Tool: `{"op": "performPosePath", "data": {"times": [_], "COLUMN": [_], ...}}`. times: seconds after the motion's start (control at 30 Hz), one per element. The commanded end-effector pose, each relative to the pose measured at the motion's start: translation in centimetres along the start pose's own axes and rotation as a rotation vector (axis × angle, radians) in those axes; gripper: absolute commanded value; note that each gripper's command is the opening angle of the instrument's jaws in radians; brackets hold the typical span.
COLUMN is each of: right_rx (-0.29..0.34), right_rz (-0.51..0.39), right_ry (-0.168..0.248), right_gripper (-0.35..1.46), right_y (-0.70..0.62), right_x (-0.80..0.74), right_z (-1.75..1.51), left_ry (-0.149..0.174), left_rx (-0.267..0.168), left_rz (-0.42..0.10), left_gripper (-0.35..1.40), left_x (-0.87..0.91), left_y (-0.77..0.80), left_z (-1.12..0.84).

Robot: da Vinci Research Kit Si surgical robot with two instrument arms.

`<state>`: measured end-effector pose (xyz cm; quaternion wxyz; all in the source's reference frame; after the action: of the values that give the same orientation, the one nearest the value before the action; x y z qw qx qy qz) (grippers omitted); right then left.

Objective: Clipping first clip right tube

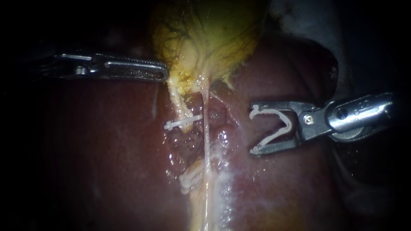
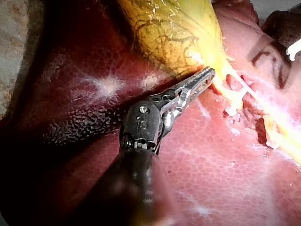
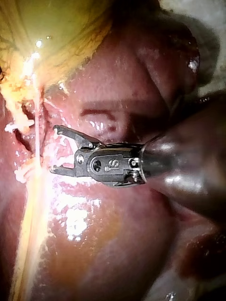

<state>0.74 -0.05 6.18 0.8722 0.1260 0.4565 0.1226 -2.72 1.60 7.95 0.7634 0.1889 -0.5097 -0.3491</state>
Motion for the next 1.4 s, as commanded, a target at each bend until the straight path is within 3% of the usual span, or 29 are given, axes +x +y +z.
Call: {"op": "performPosePath", "data": {"times": [0.03, 0.17, 0.3, 0.47, 0.7, 0.83, 0.9, 0.97, 1.07, 1.3, 1.4], "right_rx": [0.000, 0.000, 0.000, 0.003, 0.011, 0.074, 0.176, 0.217, 0.252, 0.311, 0.338], "right_rz": [0.000, 0.000, 0.000, 0.000, 0.000, 0.004, 0.032, 0.079, 0.138, 0.258, 0.302], "right_ry": [0.000, 0.000, 0.000, 0.001, 0.002, 0.010, 0.019, 0.015, 0.009, 0.068, 0.076], "right_gripper": [0.60, 0.60, 0.60, 0.60, 0.60, 0.59, 0.55, 0.54, 0.54, 0.54, 0.54], "right_y": [0.00, -0.01, -0.01, -0.02, -0.02, -0.02, 0.00, 0.00, -0.02, -0.04, -0.03], "right_x": [0.00, 0.00, 0.00, 0.00, 0.01, 0.04, 0.06, 0.07, 0.05, -0.09, -0.18], "right_z": [0.00, 0.00, 0.00, 0.00, 0.01, 0.07, 0.13, 0.20, 0.32, 0.63, 0.78], "left_ry": [0.000, 0.003, 0.005, -0.021, -0.032, -0.033, -0.033, -0.033, -0.033, -0.033, -0.033], "left_rx": [0.001, 0.011, -0.007, -0.029, -0.033, -0.034, -0.034, -0.034, -0.034, -0.035, -0.035], "left_rz": [0.000, -0.005, -0.014, -0.023, -0.018, -0.017, -0.017, -0.017, -0.017, -0.017, -0.017], "left_gripper": [-0.35, -0.35, -0.35, -0.35, -0.35, -0.35, -0.35, -0.35, -0.35, -0.35, -0.35], "left_x": [-0.01, -0.10, -0.27, -0.48, -0.56, -0.55, -0.55, -0.55, -0.55, -0.54, -0.54], "left_y": [0.00, 0.02, 0.01, -0.01, -0.03, -0.03, -0.03, -0.04, -0.04, -0.04, -0.04], "left_z": [-0.01, -0.15, -0.39, -0.70, -0.77, -0.77, -0.77, -0.77, -0.77, -0.76, -0.76]}}
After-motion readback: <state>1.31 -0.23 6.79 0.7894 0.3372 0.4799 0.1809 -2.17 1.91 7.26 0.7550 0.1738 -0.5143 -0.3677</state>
